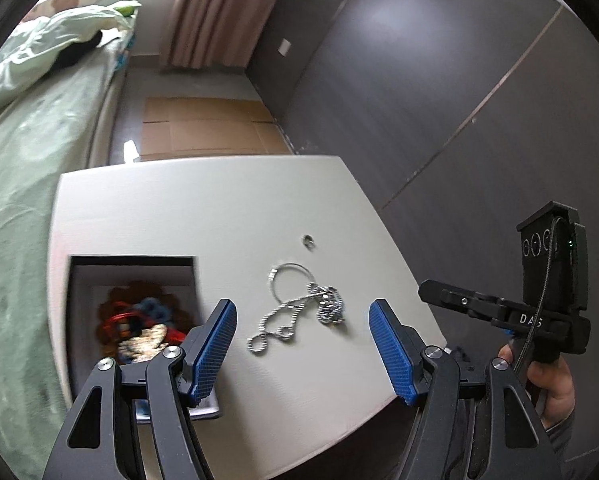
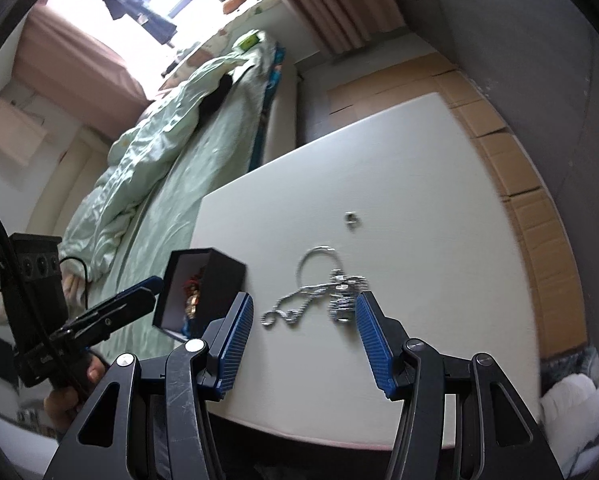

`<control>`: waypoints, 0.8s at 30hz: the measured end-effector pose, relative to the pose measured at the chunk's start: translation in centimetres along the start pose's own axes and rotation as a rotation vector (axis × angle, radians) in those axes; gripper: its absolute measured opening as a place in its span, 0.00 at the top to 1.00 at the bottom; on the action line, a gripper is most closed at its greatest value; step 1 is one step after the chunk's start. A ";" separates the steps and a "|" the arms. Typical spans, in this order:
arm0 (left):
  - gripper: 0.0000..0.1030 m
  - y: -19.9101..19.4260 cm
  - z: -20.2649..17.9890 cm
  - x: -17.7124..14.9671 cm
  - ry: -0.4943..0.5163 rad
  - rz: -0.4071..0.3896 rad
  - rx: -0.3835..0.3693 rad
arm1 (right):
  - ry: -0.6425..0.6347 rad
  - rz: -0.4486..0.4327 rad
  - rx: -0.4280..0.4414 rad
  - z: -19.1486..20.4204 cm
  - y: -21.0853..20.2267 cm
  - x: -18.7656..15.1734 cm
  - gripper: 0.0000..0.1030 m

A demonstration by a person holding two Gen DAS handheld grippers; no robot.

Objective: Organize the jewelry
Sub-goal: 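Move the left tool to the silver chain and close on it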

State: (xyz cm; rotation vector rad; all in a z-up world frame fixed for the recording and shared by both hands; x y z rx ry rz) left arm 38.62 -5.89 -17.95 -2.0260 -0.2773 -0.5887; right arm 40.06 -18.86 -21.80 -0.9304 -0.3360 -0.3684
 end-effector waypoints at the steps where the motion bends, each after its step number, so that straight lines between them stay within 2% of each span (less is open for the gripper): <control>1: 0.32 0.7 -0.4 -0.1 0.007 0.011 -0.001 | 0.007 -0.004 -0.006 -0.5 -0.2 0.0 0.48; 5: 0.32 3.1 -1.8 -0.5 0.023 0.048 0.001 | 0.033 -0.022 -0.044 -3.0 -1.2 -0.4 0.48; 12: 0.36 7.0 -3.7 -1.9 0.055 0.110 0.046 | 0.076 -0.045 -0.071 -6.1 -2.0 -1.0 0.48; 24: 0.45 12.4 -4.4 -4.2 0.073 0.200 0.168 | 0.147 -0.071 -0.080 -9.4 -2.9 -2.2 0.48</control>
Point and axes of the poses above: each gripper's, at about its wrist camera, not at the fingertips, and y roughly the way its jaws point, z to its left, x to its top, the point moved 9 cm from there along y, roughly the way its jaws point, and after that the axes turned 1 degree about x, right-handed, at the moved point
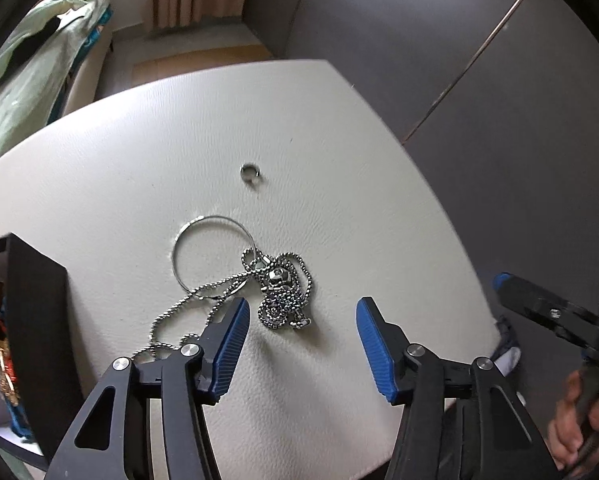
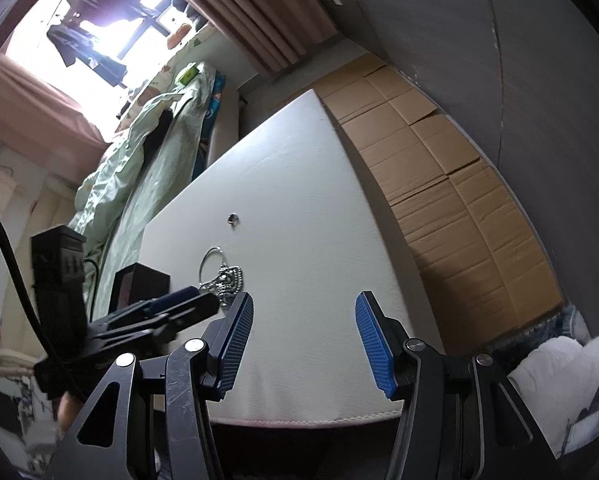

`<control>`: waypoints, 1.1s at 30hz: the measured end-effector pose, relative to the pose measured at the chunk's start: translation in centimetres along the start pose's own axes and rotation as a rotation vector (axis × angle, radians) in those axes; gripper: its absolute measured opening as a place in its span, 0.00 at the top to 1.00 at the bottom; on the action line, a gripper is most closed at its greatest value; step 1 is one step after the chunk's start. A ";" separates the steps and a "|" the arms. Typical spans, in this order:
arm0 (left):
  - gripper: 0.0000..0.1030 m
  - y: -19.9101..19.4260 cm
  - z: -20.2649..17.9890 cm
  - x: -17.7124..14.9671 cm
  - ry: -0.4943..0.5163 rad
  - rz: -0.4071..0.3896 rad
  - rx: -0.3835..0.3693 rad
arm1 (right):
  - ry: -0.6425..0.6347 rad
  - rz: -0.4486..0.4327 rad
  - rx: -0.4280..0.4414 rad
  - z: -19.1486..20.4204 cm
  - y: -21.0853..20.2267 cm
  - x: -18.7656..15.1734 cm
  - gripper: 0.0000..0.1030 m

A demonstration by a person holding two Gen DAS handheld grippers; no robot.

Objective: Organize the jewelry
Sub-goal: 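Move the left tool to the silver chain and close on it, then lift the silver chain with the left tool while the right tool approaches the small silver ring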

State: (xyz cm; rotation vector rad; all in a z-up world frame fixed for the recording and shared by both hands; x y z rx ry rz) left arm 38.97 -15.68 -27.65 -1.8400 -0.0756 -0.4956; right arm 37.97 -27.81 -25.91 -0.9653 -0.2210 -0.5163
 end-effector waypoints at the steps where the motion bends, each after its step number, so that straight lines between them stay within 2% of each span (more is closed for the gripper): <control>1: 0.45 0.3 0.0 -0.2 0.000 0.006 0.014 | 0.003 0.000 -0.001 -0.1 0.0 -0.1 0.48; 4: 0.47 0.2 -0.1 -0.3 0.010 -0.009 0.071 | 0.007 0.001 -0.001 -0.3 0.0 -0.3 0.48; 5: 0.51 0.2 0.0 -0.4 0.008 -0.012 0.085 | 0.006 0.002 0.000 -0.2 0.1 -0.3 0.48; 7: 0.69 0.1 0.5 -0.3 0.007 -0.015 0.132 | 0.007 0.004 0.004 0.0 0.3 -0.2 0.48; 8: 0.82 0.2 0.8 -0.3 -0.002 -0.013 0.139 | 0.008 0.005 0.010 0.1 0.4 -0.2 0.48; 9: 0.87 0.2 1.2 -0.2 -0.024 -0.003 0.117 | 0.008 0.005 0.014 0.2 0.5 -0.2 0.48; 10: 0.87 0.2 1.4 -0.2 -0.041 0.008 0.080 | 0.008 0.005 0.018 0.1 0.5 -0.3 0.48; 12: 0.89 -0.1 2.1 0.2 -0.052 0.015 0.057 | 0.007 0.004 0.029 0.4 0.5 -0.3 0.48; 16: 0.90 -2.8 2.9 1.1 -0.053 -0.035 0.022 | -0.005 0.007 0.045 1.1 0.9 -0.3 0.48; 25: 0.90 -8.5 2.7 3.1 -0.035 -0.133 -0.019 | -0.033 0.034 0.077 3.2 2.8 -0.2 0.48; 33: 0.90 -14.0 2.5 4.7 -0.023 -0.230 -0.043 | -0.079 0.058 0.071 4.7 4.2 0.5 0.48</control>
Point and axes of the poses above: each gripper's, at about its wrist camera, not at the fingertips, and y roughly the way its jaws point, z to its left, x to its top, the point moved 9 cm from there along y, roughly the way its jaws point, and after that the axes turned 1 degree about x, right-handed, at the moved point
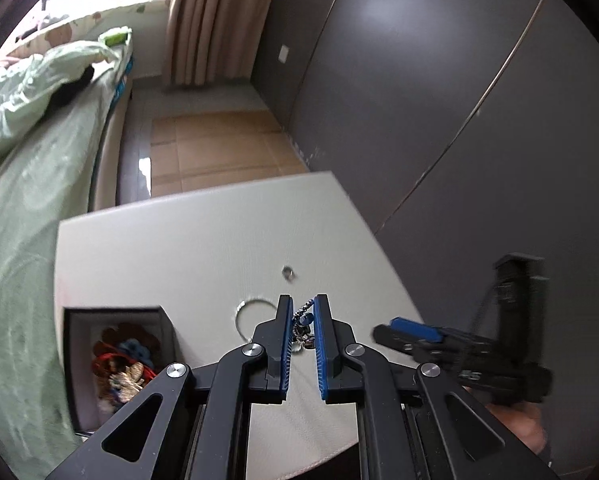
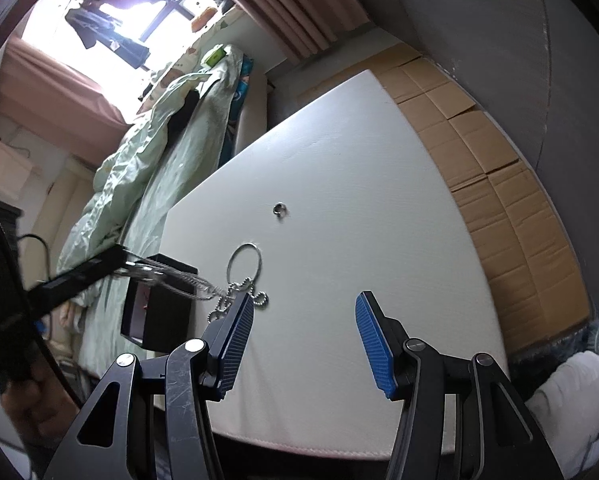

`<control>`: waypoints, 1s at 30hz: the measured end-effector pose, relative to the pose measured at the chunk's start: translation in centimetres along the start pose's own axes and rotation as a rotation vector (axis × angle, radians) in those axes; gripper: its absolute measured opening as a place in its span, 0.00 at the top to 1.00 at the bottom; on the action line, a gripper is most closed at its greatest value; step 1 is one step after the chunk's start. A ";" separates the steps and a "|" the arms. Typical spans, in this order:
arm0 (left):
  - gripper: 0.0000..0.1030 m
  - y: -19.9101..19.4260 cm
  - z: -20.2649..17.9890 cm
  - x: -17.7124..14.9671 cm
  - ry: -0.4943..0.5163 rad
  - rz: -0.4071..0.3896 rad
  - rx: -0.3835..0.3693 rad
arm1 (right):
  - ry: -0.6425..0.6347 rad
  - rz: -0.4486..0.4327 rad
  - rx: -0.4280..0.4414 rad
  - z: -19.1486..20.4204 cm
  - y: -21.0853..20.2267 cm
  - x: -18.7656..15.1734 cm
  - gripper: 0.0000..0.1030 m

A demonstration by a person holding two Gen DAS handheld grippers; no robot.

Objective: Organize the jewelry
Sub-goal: 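Lift the silver chain with the left tool while the right tool approaches the small silver ring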

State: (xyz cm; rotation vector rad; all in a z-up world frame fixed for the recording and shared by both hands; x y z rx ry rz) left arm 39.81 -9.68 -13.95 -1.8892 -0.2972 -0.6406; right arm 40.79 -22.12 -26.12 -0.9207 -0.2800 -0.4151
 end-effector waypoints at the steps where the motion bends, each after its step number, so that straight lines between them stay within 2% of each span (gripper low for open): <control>1: 0.90 -0.8 -0.1 0.5 0.002 -0.016 -0.001 | -0.008 0.003 -0.004 0.1 0.3 0.2 0.48; 7: 0.90 -4.0 -0.1 2.5 0.009 -0.086 0.008 | -0.073 0.012 -0.037 0.8 1.6 1.8 0.48; 14: 0.93 -6.2 1.0 4.7 -0.007 -0.141 0.036 | -0.238 0.035 -0.092 2.3 4.5 3.8 0.48; 16: 0.93 -6.9 1.3 5.0 -0.012 -0.154 0.043 | -0.294 0.037 -0.103 3.0 5.2 4.1 0.50; 18: 0.93 -7.6 1.7 5.7 -0.014 -0.170 0.056 | -0.351 0.039 -0.122 3.4 5.9 4.4 0.59; 20: 0.93 -8.4 1.9 6.2 -0.015 -0.186 0.064 | -0.403 0.049 -0.128 3.9 6.7 4.6 0.63; 30: 0.93 -11.1 2.8 8.7 -0.021 -0.243 0.090 | -0.557 0.100 -0.171 4.8 9.2 5.0 0.73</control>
Point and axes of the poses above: each gripper's, at about its wrist camera, not at the fingertips, and y roughly the way its jaws point, z to its left, x to its top, the point moved 9 cm from there along y, roughly the way its jaws point, and after that the axes turned 1 degree about x, right-handed, at the moved point
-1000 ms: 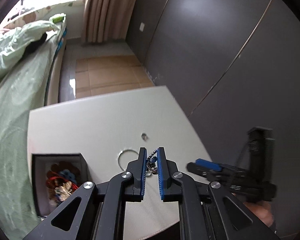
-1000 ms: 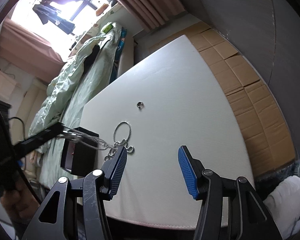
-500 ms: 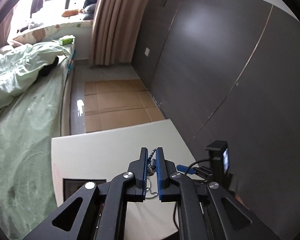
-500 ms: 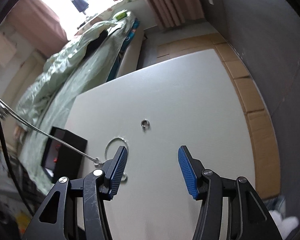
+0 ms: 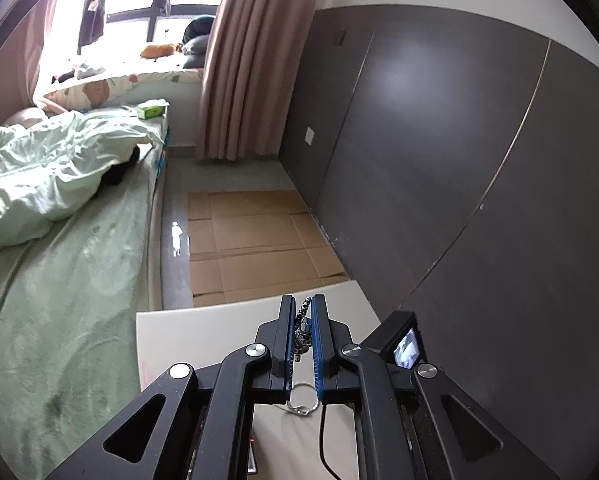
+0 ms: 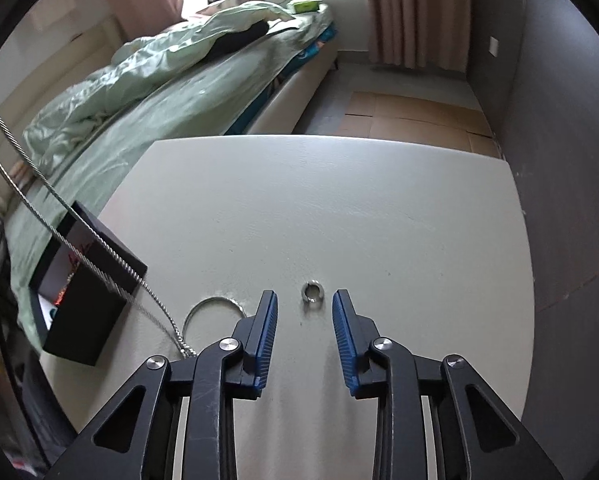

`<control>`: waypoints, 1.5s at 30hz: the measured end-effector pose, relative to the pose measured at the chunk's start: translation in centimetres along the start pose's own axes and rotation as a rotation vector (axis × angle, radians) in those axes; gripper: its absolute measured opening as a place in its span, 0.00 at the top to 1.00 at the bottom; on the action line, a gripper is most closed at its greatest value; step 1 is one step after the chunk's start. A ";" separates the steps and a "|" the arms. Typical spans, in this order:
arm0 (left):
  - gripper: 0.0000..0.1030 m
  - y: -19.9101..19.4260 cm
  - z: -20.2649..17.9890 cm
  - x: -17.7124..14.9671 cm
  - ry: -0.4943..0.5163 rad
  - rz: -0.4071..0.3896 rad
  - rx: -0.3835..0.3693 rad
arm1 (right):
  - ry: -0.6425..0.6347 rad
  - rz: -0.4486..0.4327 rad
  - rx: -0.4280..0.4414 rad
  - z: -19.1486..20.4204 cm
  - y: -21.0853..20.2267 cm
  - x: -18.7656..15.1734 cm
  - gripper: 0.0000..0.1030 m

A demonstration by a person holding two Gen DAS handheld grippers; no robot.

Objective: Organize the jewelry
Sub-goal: 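Lift the silver chain with the left tool while the right tool approaches the small silver ring, then grasp the small silver ring with the right tool while the left tool lowers the chain into the box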

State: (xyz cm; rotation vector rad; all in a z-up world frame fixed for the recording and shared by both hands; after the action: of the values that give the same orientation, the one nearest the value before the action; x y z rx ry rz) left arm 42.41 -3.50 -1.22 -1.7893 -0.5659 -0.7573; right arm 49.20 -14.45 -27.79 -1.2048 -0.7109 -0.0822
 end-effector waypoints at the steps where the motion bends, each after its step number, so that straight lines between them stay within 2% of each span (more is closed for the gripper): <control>1: 0.93 -0.3 0.0 0.3 0.000 -0.007 0.002 | -0.006 0.006 -0.006 0.0 0.2 0.0 0.74; 3: 0.93 -0.6 0.1 0.8 0.001 -0.018 0.006 | -0.024 0.025 -0.014 0.1 0.7 -0.1 0.81; 8: 0.93 -1.0 0.3 1.8 0.004 -0.037 0.016 | -0.091 0.032 -0.044 0.6 0.9 -0.2 0.88; 9: 0.93 -1.1 0.3 2.0 0.004 -0.040 0.018 | -0.100 0.034 -0.044 0.7 1.0 -0.1 0.91; 10: 0.93 -1.2 0.4 2.1 0.004 -0.042 0.020 | -0.105 0.042 -0.032 0.9 1.0 -0.2 0.98; 11: 0.93 -1.4 0.4 2.3 0.005 -0.045 0.021 | -0.105 0.043 -0.024 1.0 1.0 -0.2 0.98; 16: 0.93 -2.6 0.5 3.5 0.009 -0.072 0.024 | -0.076 0.010 0.010 1.3 -0.6 0.3 0.98; 20: 0.93 -3.7 0.7 4.7 0.016 -0.096 0.039 | -0.079 0.034 -0.022 1.0 -0.7 0.9 0.98; 22: 0.93 -4.2 1.0 5.3 0.012 -0.105 0.043 | -0.072 0.048 -0.029 0.9 -0.3 1.1 0.81; 23: 0.93 -4.6 1.2 5.7 0.005 -0.111 0.041 | -0.066 0.045 -0.031 0.8 -0.1 1.3 0.64; 24: 0.93 -4.8 1.4 6.0 0.003 -0.115 0.042 | -0.065 0.044 -0.030 0.8 0.1 1.4 0.62; 31: 0.93 -7.6 1.3 7.9 0.027 -0.163 0.064 | -0.073 0.085 -0.018 1.1 2.2 1.3 0.63; 32: 0.93 -8.0 1.1 8.0 0.034 -0.168 0.067 | -0.096 0.081 -0.033 1.3 2.3 1.4 0.68; 34: 0.93 -8.4 1.0 8.2 0.043 -0.175 0.070 | -0.111 0.091 -0.051 1.4 2.3 1.4 0.85; 35: 0.93 -8.7 0.9 8.3 0.046 -0.178 0.072 | -0.103 0.094 -0.040 1.4 2.3 1.4 0.86; 45: 0.93 -9.5 2.6 7.0 0.031 -0.165 0.083 | -0.037 0.033 0.068 2.7 -1.2 3.0 0.86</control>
State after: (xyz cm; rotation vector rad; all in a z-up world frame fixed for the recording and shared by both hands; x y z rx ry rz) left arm 41.25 2.15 9.37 -1.6659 -0.7209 -0.8606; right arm 49.83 -11.64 -24.75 -1.1553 -0.7203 -0.0085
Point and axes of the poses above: each gripper's, at about its wrist camera, not at the fingertips, and y roughly the way its jaws point, z to its left, x to its top, the point moved 9 cm from there along y, roughly the way its jaws point, and after that the axes turned 1 degree about x, right-handed, at the moved point
